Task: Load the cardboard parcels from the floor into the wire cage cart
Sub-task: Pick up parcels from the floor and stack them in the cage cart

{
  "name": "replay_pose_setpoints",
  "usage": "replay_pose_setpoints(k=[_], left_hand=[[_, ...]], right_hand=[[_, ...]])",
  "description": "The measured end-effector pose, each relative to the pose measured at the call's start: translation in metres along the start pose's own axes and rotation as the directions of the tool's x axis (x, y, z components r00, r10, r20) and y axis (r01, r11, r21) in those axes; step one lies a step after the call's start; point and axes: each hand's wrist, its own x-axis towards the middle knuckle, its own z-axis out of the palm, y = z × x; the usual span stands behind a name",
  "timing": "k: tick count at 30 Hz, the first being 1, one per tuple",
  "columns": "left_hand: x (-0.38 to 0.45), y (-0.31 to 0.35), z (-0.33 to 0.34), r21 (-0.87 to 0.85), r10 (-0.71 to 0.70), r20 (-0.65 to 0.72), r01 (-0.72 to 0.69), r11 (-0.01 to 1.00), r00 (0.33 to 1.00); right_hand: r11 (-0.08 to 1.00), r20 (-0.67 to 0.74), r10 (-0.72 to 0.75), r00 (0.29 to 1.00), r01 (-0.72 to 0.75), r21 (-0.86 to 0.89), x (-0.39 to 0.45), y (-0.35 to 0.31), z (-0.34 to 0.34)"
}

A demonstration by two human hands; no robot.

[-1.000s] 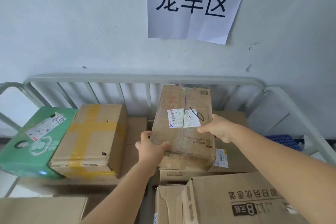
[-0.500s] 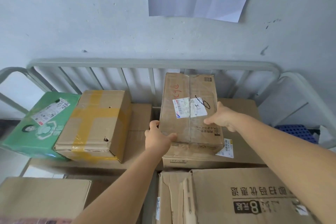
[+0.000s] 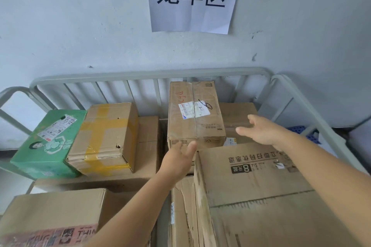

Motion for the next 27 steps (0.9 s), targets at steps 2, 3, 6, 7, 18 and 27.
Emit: replay_pose_setpoints(k=[2,3,6,7,18,27], left_hand=[[-0.022,-0.003,0.006,-0.021,0.057,0.076,-0.056,0.998,0.995],[-0.032,-0.006,0.01,-0.033,0.083,0.104,-0.08,0.996,0.991],[-0.061,-0.013,0.021,-0.041,0.132,0.166,-0.127,0.991,0.977],[-0.068,-0.016,0.024,-0.035,0.136,0.178,-0.131,0.991,0.975],[-0.103,-0.031,0.041,-0.134,-0.007,0.137,0.026,0.991,0.99],[-0.106,-0.037,0.029,-0.092,0.019,-0.013,-0.02,0.996,1.0]], right_hand=[[0.999,-0.067,0.014,0.998,-0.017,-0.036,-0.034,0.016,-0.008],[0.997,-0.098,0.036,0.995,-0.042,-0.059,-0.051,0.024,-0.01],[0.991,-0.196,0.114,0.974,-0.125,-0.048,-0.096,0.051,-0.007],[0.988,-0.214,0.142,0.966,-0.151,-0.026,-0.111,0.06,-0.004],[0.917,-0.257,0.347,0.902,-0.268,0.296,-0.164,0.124,0.018],[0.93,-0.254,0.265,0.93,-0.177,0.322,-0.167,0.11,0.031]])
